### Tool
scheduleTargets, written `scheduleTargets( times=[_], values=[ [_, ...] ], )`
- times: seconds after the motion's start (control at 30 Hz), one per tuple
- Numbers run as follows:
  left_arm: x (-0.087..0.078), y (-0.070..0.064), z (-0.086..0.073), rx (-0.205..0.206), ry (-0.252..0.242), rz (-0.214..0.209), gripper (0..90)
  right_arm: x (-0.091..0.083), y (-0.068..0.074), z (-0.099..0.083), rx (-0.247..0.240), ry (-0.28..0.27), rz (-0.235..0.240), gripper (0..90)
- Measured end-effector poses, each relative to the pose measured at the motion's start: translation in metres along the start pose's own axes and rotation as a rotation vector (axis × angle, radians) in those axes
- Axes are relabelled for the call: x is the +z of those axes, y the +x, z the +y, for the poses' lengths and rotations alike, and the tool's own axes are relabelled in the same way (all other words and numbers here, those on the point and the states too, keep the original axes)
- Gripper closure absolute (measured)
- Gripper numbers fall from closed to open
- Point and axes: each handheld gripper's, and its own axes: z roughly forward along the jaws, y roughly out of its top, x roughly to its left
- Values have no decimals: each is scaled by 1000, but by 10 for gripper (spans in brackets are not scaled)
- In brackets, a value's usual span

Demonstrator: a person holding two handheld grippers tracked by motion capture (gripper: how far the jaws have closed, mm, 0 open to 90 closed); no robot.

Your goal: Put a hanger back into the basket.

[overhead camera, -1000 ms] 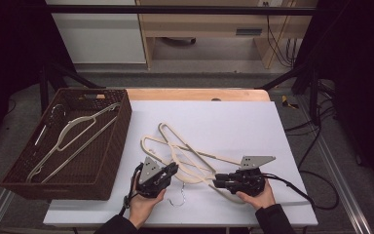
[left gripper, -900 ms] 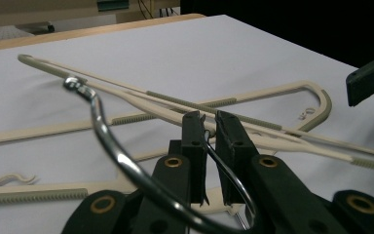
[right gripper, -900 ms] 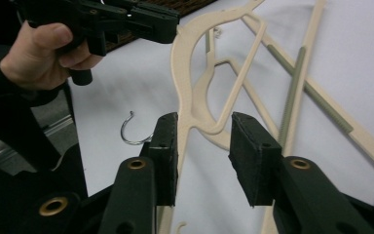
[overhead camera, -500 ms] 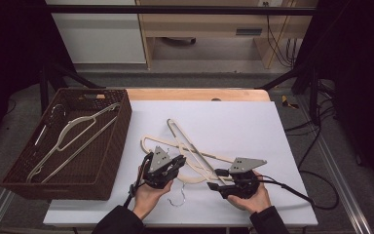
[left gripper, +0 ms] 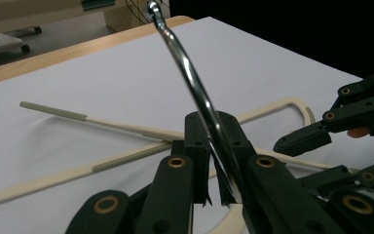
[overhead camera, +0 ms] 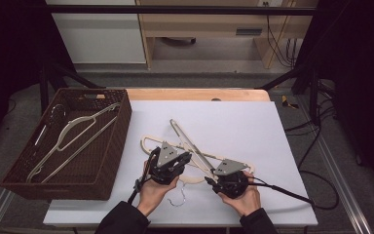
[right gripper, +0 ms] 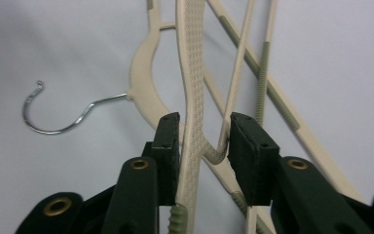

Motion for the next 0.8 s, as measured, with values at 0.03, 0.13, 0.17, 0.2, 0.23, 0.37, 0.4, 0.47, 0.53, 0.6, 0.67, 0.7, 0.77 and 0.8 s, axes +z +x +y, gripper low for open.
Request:
scheduleTargets(
  times=[0.03, 0.13, 0.17, 0.2, 0.23, 0.37, 0.4, 0.47, 0.53, 0.6, 0.67, 0.7, 0.77, 0.8],
  values=[
    [0, 0, 0, 6, -4, -1, 843, 0, 0, 0, -10, 3, -17, 681],
    [1, -1, 0, 15, -25, -20, 737, -2, 1, 1, -49, 22, -70, 753],
    [1, -2, 0, 20, -36, -23, 681, -3, 1, 0, -62, 17, -75, 772],
    [0, -2, 0, 23, -42, -31, 646, -4, 0, 1, -69, 13, -84, 803],
    [-1, -2, 0, 32, -48, -46, 608, -6, 0, 1, -74, 10, -101, 837],
    [-9, 2, -1, 78, -52, -68, 405, -17, -12, 2, -48, -25, -80, 871],
    [-11, 5, -1, 81, -54, -74, 373, -18, -14, 1, -59, -24, -72, 871],
    [-16, 11, -1, 86, -49, -90, 315, -18, -19, -1, -57, -29, -52, 872],
    [-22, 18, -1, 102, -44, -91, 280, -21, -20, 0, -59, -27, -45, 873],
    [-28, 26, 0, 109, -28, -100, 248, -26, -23, 1, -57, -33, -11, 873],
    [-31, 31, 1, 126, -4, -108, 217, -31, -24, 2, -62, -39, 23, 874],
    [-33, 34, 2, 142, 14, -112, 207, -32, -24, 2, -60, -39, 38, 874],
    [-35, 39, 4, 171, 42, -131, 192, -35, -25, 3, -68, -46, 80, 874],
    [-36, 41, 5, 174, 46, -140, 190, -36, -24, 3, -75, -47, 100, 874]
  ],
)
